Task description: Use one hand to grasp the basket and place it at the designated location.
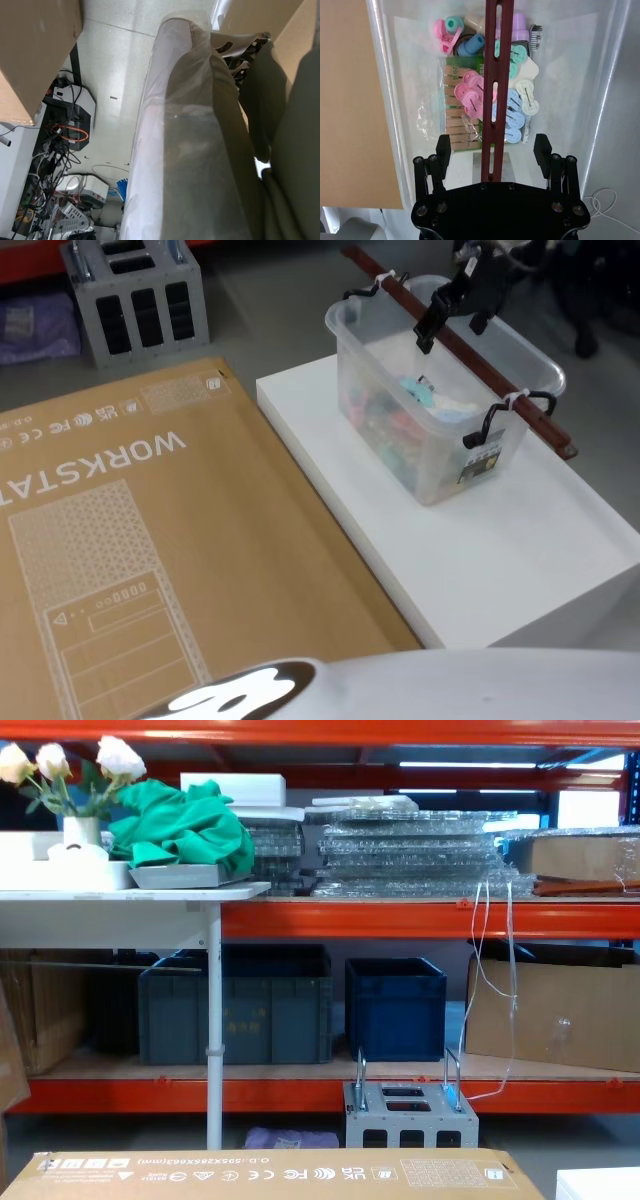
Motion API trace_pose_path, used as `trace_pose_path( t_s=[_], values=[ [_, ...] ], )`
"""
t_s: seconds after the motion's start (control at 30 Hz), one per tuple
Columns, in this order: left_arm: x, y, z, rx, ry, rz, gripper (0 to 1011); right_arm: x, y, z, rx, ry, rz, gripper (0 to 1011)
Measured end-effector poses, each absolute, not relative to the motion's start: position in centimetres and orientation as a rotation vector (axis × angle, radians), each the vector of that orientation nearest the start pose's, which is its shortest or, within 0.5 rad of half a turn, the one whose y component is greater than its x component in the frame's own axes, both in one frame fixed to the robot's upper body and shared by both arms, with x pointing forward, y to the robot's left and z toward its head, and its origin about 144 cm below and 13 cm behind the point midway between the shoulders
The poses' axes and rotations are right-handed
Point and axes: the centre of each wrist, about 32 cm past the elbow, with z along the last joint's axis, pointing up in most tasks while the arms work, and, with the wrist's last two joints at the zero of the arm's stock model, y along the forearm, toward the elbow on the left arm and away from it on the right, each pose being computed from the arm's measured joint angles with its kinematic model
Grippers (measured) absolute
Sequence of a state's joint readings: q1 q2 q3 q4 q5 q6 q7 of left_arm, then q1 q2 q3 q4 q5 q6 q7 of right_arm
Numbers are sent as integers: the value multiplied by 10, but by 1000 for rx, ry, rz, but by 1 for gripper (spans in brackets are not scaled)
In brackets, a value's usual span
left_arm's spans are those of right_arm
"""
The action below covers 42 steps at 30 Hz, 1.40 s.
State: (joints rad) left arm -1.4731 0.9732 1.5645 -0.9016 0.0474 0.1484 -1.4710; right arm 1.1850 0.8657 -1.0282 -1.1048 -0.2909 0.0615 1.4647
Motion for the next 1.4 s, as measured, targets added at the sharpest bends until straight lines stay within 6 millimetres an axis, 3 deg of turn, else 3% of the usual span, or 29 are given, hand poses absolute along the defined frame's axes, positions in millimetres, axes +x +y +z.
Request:
trace_pose_path(
  t_s=[0.43,0.87,1.23,1.27,1.4],
  values=[
    [617,495,1396,1629,163,177,0,640,-400,1383,-1520,-188,-43,1000],
    [617,495,1396,1629,163,177,0,644,-400,1380,-1527,-175,-42,986],
    [617,495,1396,1629,163,177,0,645,-401,1381,-1521,-188,-51,728],
    [617,495,1396,1629,163,177,0,645,-401,1381,-1521,-188,-52,657],
    [617,495,1396,1629,163,177,0,644,-402,1382,-1519,-190,-55,534]
  ],
)
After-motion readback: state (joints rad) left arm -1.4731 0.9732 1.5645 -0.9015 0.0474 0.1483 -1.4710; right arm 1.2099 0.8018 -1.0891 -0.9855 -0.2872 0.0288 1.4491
